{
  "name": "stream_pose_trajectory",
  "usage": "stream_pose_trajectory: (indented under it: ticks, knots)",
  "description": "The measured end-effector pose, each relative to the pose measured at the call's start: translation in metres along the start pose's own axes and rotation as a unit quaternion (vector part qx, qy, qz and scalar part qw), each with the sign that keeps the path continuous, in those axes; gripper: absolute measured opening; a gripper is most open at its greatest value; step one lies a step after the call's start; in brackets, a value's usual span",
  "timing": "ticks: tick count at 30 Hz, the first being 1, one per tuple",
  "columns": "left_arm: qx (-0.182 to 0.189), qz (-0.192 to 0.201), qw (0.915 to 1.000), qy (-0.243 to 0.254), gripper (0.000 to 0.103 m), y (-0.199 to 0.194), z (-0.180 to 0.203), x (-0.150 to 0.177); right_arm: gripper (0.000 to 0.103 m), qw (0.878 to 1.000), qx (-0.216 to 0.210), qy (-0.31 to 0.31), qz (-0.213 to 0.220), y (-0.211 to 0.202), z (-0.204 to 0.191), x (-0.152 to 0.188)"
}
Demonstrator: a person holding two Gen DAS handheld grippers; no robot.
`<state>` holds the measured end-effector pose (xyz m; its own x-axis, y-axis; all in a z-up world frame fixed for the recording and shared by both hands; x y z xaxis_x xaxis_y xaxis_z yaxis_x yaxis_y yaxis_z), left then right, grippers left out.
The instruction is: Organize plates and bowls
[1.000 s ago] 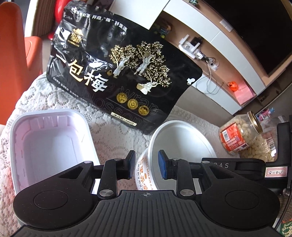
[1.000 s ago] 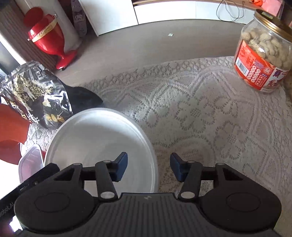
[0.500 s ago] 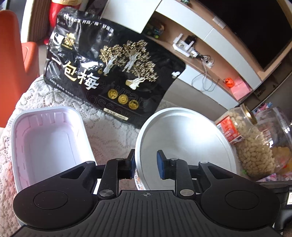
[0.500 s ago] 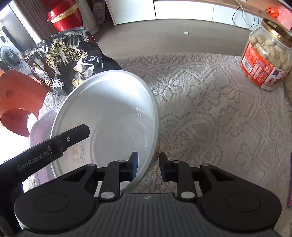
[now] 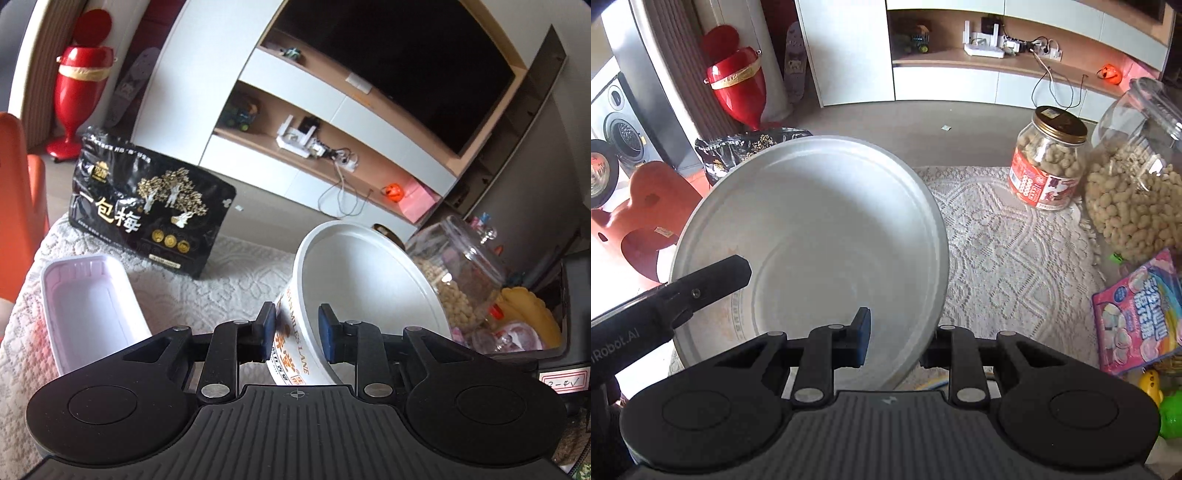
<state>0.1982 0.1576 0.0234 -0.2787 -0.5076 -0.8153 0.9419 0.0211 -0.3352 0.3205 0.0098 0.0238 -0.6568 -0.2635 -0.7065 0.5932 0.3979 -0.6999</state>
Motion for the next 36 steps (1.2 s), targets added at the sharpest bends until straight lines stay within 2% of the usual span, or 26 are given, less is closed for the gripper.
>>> stream_pose_trajectory:
  ticks: [5, 10, 13, 17, 22, 28, 36]
  knots:
    - [0.037, -0.010, 0.9985, 0.038, 0.028, -0.024, 0.033, 0.016, 0.025, 0.999, 0.024, -0.019, 0.008, -0.046, 0.013, 0.025]
    - [0.056, -0.042, 0.9961, 0.053, 0.029, -0.024, 0.048, 0.037, 0.026, 0.999, 0.040, -0.011, -0.001, -0.066, 0.033, 0.047]
    - [0.056, -0.088, 0.9933, 0.049, 0.029, -0.010, 0.048, 0.055, 0.026, 0.998, 0.058, -0.018, -0.002, -0.062, 0.041, 0.064]
    - [0.034, -0.155, 0.9858, 0.053, 0.026, 0.017, 0.046, 0.085, 0.026, 0.997, 0.071, 0.014, -0.038, -0.038, 0.059, 0.084]
    - [0.040, -0.198, 0.9763, 0.078, 0.026, 0.033, 0.051, 0.105, 0.029, 0.994, 0.084, 0.030, -0.066, -0.018, 0.074, 0.103]
    - [0.038, -0.207, 0.9736, 0.088, 0.025, 0.033, 0.056, 0.109, 0.029, 0.994, 0.073, 0.048, -0.072, -0.017, 0.085, 0.108]
    - [0.071, -0.199, 0.9740, 0.081, 0.027, 0.025, 0.052, 0.093, 0.029, 0.994, 0.064, 0.052, -0.065, -0.023, 0.084, 0.106]
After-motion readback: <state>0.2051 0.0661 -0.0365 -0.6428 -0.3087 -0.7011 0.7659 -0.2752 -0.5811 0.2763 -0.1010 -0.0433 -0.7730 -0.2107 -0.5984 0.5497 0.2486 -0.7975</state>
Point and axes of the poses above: each gripper's, at about its wrist camera, not at the fingertips, and y roughly the way its jaws point, z to its right, x to its underside, the point moved 1 cm from there along y, roughly the way its jaws point, and after that the axes turned 13 degrees about z, right-handed, at the moved point
